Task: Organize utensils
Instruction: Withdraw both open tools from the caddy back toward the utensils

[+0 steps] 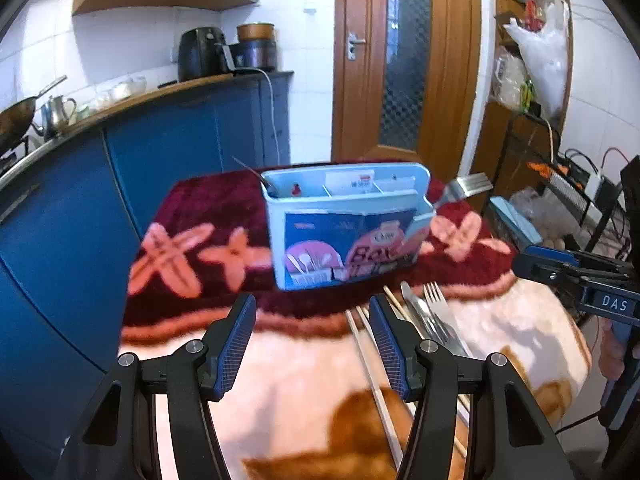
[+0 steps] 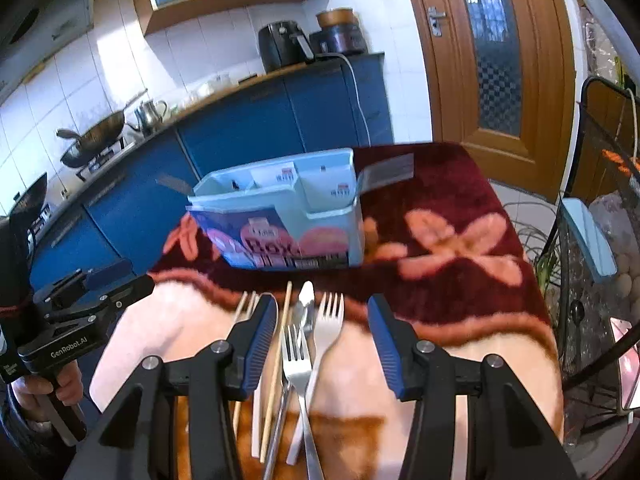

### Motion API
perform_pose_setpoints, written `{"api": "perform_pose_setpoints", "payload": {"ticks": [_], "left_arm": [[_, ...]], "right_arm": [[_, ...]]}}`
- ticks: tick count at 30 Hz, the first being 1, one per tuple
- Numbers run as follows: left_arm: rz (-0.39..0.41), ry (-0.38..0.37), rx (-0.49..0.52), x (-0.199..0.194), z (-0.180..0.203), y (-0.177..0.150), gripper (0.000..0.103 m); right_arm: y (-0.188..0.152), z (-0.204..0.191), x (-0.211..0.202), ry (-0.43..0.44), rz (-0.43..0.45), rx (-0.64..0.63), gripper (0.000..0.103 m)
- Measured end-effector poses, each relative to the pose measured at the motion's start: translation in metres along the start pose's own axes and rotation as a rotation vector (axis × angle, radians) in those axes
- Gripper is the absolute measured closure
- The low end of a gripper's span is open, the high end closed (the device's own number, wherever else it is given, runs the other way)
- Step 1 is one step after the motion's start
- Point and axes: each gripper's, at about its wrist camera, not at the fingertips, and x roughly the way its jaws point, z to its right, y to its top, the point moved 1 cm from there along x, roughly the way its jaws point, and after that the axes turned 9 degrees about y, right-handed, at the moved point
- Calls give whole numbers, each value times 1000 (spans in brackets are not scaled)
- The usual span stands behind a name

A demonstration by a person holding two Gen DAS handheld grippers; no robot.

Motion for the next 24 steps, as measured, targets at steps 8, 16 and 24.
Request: {"api": "perform_pose_setpoints", "payload": {"ticks": [8,16,24], "left_arm": [[-126,-37,23,30,16,-13,43],[-277,-49,52,59,28,-20,43],[-413,-111,34,85,34,-27,54]], "right_arm": [[-7,15,23,-6,-115,26,51],[-11,25,48,-11,-246,53,51],[-18,34,71,16,-369,118,54]]}}
